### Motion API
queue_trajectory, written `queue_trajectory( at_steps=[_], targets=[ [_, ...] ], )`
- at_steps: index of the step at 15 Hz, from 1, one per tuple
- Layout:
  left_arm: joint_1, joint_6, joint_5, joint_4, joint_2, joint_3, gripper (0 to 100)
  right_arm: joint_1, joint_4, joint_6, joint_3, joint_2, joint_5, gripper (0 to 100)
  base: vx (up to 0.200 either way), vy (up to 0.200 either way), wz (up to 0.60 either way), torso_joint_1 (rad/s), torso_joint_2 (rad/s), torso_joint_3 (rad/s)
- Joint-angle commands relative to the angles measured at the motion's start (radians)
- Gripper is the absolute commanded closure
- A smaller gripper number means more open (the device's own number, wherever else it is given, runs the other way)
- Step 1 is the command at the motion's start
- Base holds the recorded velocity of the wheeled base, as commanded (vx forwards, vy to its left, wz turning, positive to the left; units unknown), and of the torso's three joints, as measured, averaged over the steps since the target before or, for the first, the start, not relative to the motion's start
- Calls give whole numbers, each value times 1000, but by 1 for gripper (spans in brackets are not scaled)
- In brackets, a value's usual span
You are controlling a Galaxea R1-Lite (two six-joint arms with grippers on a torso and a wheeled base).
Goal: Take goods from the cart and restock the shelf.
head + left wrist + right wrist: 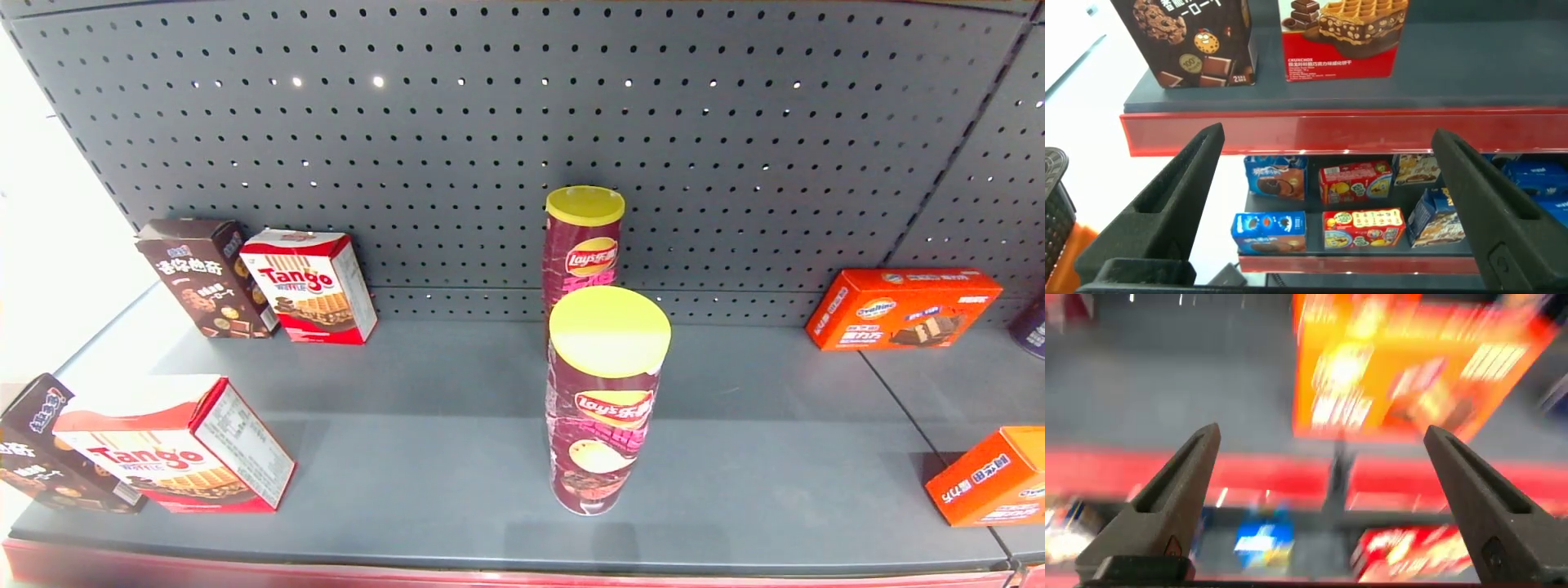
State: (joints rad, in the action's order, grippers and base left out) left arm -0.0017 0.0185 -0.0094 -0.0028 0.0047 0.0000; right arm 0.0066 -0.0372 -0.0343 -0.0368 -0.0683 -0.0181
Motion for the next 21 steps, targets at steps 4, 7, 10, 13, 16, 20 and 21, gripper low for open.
queue_trajectory(
  at_steps=[4, 7, 10, 13, 16, 20, 21],
  targets=[
    [0, -3, -1, 0, 1, 0, 0, -5, 37, 28, 35, 68, -60, 0, 0, 0, 0, 0, 0, 0],
    [0, -5, 2, 0, 1, 0, 0, -5, 37, 30, 37, 68, -59, 0, 0, 0, 0, 0, 0, 0],
    [0, -2, 0, 0, 1, 0, 0, -5, 42, 30, 35, 68, -60, 0, 0, 0, 0, 0, 0, 0],
    [0, -3, 0, 0, 1, 0, 0, -5, 39, 28, 35, 68, -59, 0, 0, 0, 0, 0, 0, 0],
    [0, 3, -18, 0, 1, 0, 0, -5, 39, 28, 35, 68, -59, 0, 0, 0, 0, 0, 0, 0],
    [0, 8, -18, 0, 0, 0, 0, -5, 37, 28, 37, 68, -34, 0, 0, 0, 0, 0, 0, 0],
    [0, 1, -18, 0, 1, 0, 0, -5, 37, 27, 37, 68, -31, 0, -200, 0, 0, 7, 2, -2]
  ],
)
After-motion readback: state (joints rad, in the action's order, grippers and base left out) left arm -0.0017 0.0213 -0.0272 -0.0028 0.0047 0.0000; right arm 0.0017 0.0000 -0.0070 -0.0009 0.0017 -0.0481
